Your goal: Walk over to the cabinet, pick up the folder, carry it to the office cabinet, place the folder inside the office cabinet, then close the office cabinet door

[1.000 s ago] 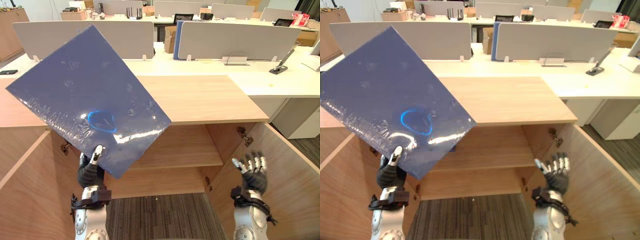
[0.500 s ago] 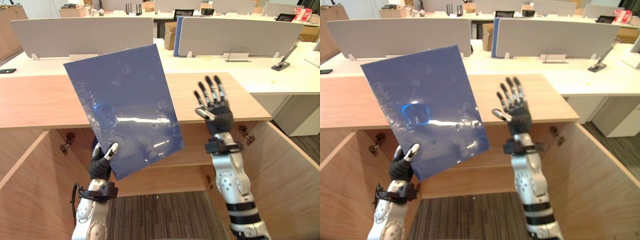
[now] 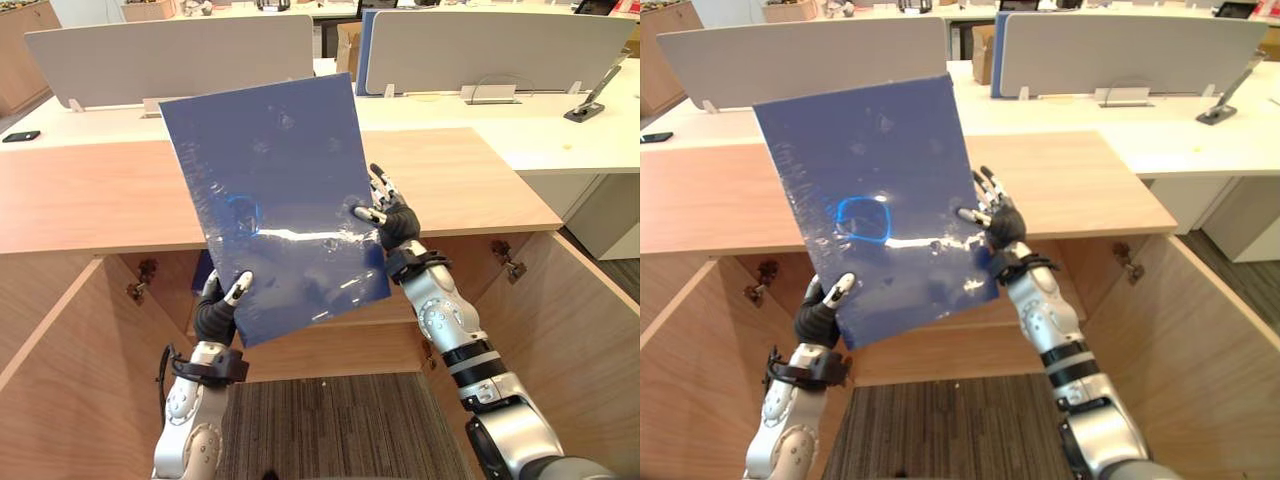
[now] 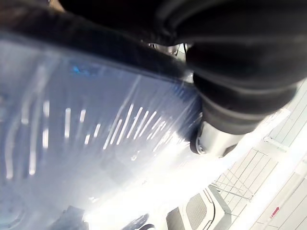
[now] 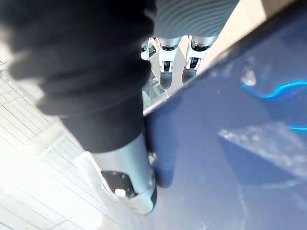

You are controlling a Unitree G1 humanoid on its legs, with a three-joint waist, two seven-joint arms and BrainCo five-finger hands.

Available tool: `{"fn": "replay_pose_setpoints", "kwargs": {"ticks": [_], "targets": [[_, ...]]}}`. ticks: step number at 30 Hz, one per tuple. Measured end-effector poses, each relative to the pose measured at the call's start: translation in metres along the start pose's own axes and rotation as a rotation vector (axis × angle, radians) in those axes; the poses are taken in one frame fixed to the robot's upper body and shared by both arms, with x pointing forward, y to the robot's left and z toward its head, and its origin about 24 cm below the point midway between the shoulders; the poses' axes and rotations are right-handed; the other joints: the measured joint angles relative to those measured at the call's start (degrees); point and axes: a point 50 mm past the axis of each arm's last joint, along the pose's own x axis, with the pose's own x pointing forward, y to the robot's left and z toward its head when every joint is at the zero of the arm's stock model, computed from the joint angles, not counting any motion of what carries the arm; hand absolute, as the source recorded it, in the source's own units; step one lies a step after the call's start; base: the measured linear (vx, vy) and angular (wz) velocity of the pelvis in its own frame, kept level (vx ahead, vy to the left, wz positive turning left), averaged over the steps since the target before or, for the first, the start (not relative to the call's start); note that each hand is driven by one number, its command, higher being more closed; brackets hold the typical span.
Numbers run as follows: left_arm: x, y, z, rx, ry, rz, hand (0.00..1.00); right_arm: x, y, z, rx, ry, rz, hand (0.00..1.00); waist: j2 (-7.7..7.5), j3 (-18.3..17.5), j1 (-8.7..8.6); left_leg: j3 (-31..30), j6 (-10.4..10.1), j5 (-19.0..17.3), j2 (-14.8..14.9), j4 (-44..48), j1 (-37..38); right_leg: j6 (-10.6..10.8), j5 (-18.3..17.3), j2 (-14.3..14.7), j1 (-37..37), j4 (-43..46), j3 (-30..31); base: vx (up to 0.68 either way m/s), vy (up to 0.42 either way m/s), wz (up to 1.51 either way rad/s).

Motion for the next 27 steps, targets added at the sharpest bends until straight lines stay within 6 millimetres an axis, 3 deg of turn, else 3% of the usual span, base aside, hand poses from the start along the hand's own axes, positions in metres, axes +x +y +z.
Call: {"fn": "replay_pose_setpoints", "kwargs": {"ticks": [4, 5, 11, 15, 18, 22, 23, 27], "targets": [[-0.001, 0.003, -0.004, 0.02, 0.033, -0.006, 1.0, -0.002, -0.007, -0.005, -0.055, 0.05, -0.019, 0.0, -0.16, 0.24, 0.12, -0.05, 0.1, 0.07, -0.01, 0.0, -0.02, 0.0, 0.0, 0.0, 0.0, 0.0, 0.01, -0.02, 0.003, 0.0], [-0.001, 0.005, -0.004, 0.028, 0.04, -0.006, 1.0, -0.001, -0.008, -0.006, -0.075, 0.069, -0.011, 1.0, -0.2, 0.27, 0.11, -0.05, 0.11, 0.08, -0.01, 0.0, -0.03, 0.0, 0.0, 0.01, -0.02, -0.01, 0.01, 0.0, 0.0, 0.0], [-0.003, 0.01, -0.009, 0.049, 0.077, -0.016, 1.0, 0.004, 0.0, 0.0, -0.32, 0.262, 0.221, 1.0, -0.56, 0.49, -0.03, -0.07, 0.11, 0.08, 0.11, 0.0, -0.24, -0.01, 0.01, 0.2, -0.11, -0.21, 0.03, 0.0, 0.0, 0.0], [-0.004, 0.015, -0.004, 0.097, 0.076, -0.05, 1.0, -0.007, -0.009, 0.002, -0.454, 0.476, 0.342, 1.0, -0.75, 0.61, 0.22, -0.07, 0.11, 0.08, 0.24, 0.0, -0.91, -0.04, 0.04, 0.36, -0.91, -0.04, 0.02, 0.0, 0.0, 0.0], [-0.005, 0.016, -0.006, 0.125, 0.112, -0.088, 1.0, -0.021, -0.019, -0.003, -0.456, 0.609, 0.36, 1.0, -0.8, 0.63, 0.47, -0.09, 0.1, 0.08, 0.22, 0.0, -0.91, -0.04, 0.03, 0.31, -0.94, 0.11, 0.02, 0.0, 0.0, 0.0], [-0.006, 0.013, -0.009, 0.115, 0.13, -0.101, 1.0, -0.028, -0.024, -0.003, -0.449, 0.651, 0.353, 1.0, -0.77, 0.62, 0.45, -0.06, 0.1, 0.08, 0.29, 0.01, -0.88, -0.09, -0.02, 0.33, -1.06, 0.43, 0.06, 0.0, 0.0, 0.0], [-0.006, 0.013, -0.01, 0.111, 0.131, -0.102, 0.0, -0.028, -0.024, -0.002, -0.451, 0.654, 0.356, 1.0, -0.76, 0.62, 0.49, -0.06, 0.09, 0.08, 0.36, 0.05, -0.84, -0.22, -0.12, 0.35, -1.14, 0.69, 0.07, 0.0, 0.0, 0.0], [-0.006, 0.011, -0.01, 0.111, 0.133, -0.116, 0.0, -0.032, -0.024, -0.003, -0.442, 0.673, 0.353, 1.0, -0.76, 0.61, 0.93, -0.07, 0.08, 0.09, 0.5, 0.29, -0.83, -0.29, -0.2, 0.4, -1.21, 1.0, 0.12, -0.04, 0.004, 0.0]]}}
